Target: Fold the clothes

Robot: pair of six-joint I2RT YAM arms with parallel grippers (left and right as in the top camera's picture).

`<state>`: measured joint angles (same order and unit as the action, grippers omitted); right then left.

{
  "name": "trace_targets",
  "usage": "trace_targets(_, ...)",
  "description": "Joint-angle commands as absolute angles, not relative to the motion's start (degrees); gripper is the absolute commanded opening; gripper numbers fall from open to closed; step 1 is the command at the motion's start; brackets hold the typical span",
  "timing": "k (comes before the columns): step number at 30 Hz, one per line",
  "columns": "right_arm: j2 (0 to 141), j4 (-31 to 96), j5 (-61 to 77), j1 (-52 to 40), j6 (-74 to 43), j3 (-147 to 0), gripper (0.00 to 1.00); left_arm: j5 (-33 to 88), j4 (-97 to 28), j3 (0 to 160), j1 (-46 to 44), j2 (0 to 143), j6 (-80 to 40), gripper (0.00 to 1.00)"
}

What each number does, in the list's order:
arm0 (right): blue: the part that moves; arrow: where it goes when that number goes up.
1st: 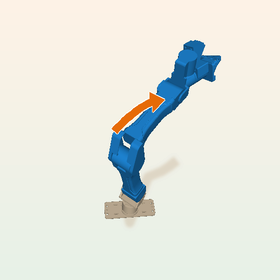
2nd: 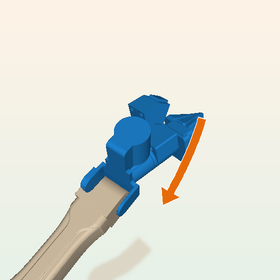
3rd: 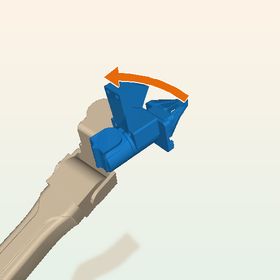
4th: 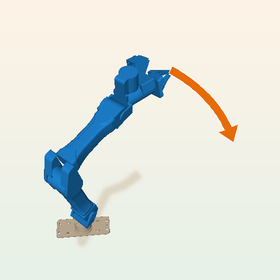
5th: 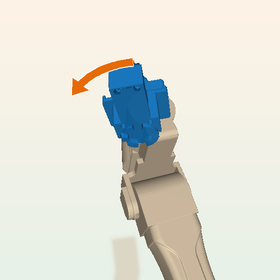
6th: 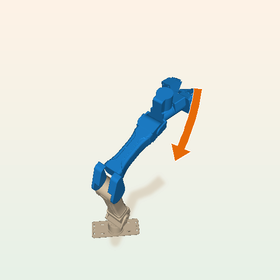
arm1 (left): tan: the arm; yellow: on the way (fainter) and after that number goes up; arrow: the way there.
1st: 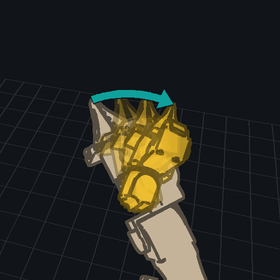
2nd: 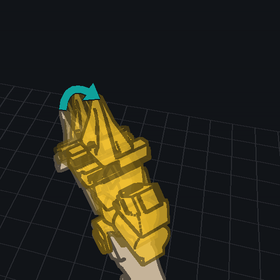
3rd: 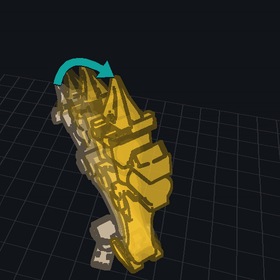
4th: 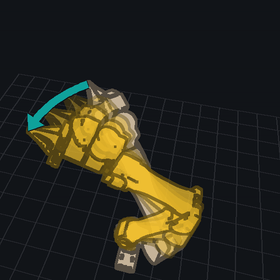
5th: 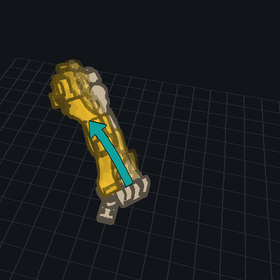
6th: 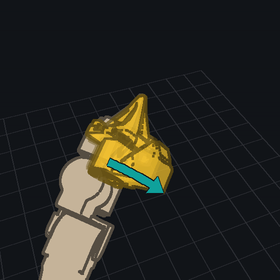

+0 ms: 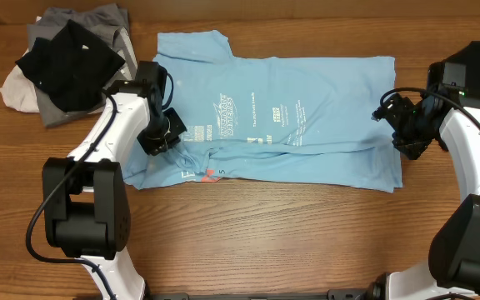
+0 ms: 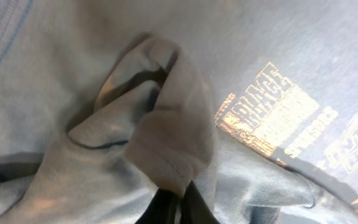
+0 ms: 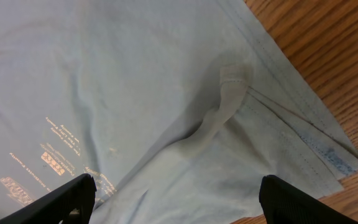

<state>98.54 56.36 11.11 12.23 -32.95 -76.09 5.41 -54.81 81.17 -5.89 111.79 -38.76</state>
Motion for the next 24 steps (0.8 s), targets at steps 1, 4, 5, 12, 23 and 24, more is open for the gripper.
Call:
trace_targets(1, 98.45, 56.05, 10.55, 11.94, -32.53, -76.14, 0.88, 5.82, -54.5, 82.3, -5.87, 112.6, -38.52, 0.04)
trace_targets(4, 98.45, 56.05, 10.55, 11.94, -32.53, -76.14, 0.88, 6.59, -53.19, 82.32, -5.87, 112.6, -38.57, 0.04)
trace_targets(5, 98.45, 56.05, 10.55, 11.94, -32.53, -76.14, 0.88, 7.46, -52.53, 82.32, -5.87, 112.6, -38.59, 0.04)
trace_targets(12, 98.45, 56.07, 10.55, 11.94, -32.53, -76.14, 0.88, 11.64, -47.81, 82.39, -5.85, 112.6, -39.9, 0.04)
trace_targets(23, 98.45, 56.64, 10.48, 11.94, -32.51, -76.14, 0.88, 11.55, -36.99, 82.39, -5.08, 112.6, -42.89, 0.04)
trace_targets(24, 98.45, 56.75, 10.28, 11.94, -32.51, -76.14, 0.88, 11.42, -36.1, 82.39, -4.91, 112.6, -42.89, 0.06)
